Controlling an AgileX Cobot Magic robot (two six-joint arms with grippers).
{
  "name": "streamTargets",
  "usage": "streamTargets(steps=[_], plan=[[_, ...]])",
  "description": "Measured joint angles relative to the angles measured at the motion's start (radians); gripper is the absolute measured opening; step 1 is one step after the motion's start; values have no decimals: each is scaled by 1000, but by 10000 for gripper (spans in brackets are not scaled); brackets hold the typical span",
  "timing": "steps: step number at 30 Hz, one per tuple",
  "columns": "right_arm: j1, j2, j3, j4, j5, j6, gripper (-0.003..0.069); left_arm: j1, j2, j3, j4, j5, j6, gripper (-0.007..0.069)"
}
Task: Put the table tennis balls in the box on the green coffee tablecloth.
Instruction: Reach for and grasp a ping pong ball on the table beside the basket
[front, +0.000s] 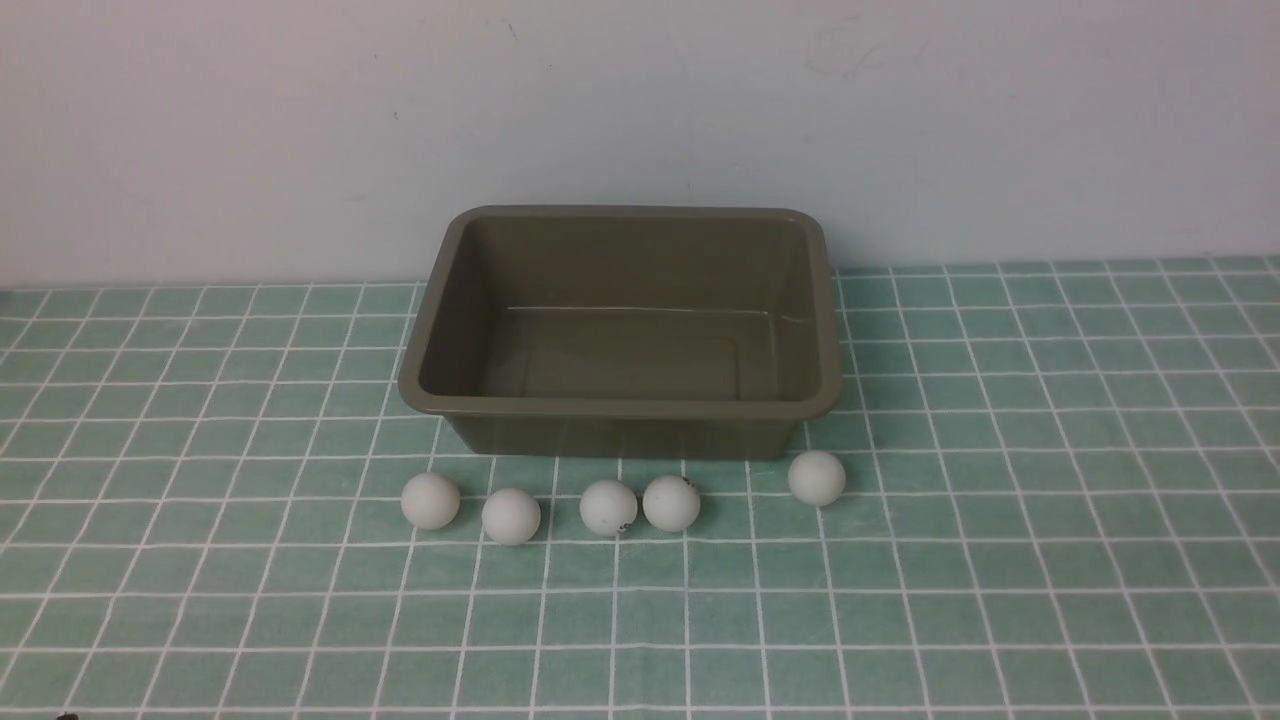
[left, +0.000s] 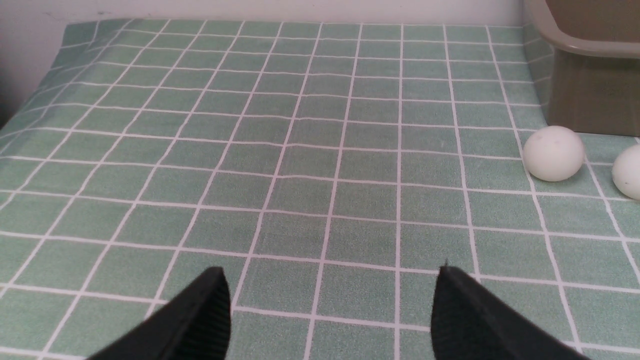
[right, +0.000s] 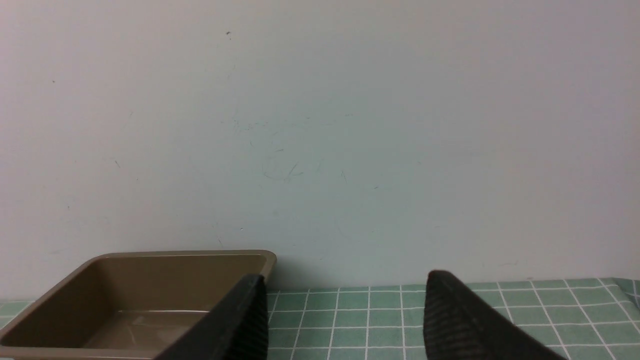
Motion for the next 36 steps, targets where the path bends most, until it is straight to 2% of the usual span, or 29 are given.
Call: streamTargets(steps=[5, 8, 11, 17, 27, 36], plan=[[0, 0, 0, 0, 0, 0, 388, 0, 0, 1, 6, -6, 15, 489], [0, 0, -1, 0, 0, 0, 388, 0, 0, 6, 60, -40, 76, 489], [0, 0, -1, 0, 11, 0, 388, 0, 0, 7, 61, -132, 82, 489], [0, 0, -1, 0, 53, 0, 388, 0, 0, 7, -11, -338, 7, 489], [0, 0, -1, 0, 109, 0, 388, 0, 0, 7, -28, -614, -73, 489], [0, 0, -1, 0, 112, 0, 388, 0, 0, 7, -28, -681, -189, 489]])
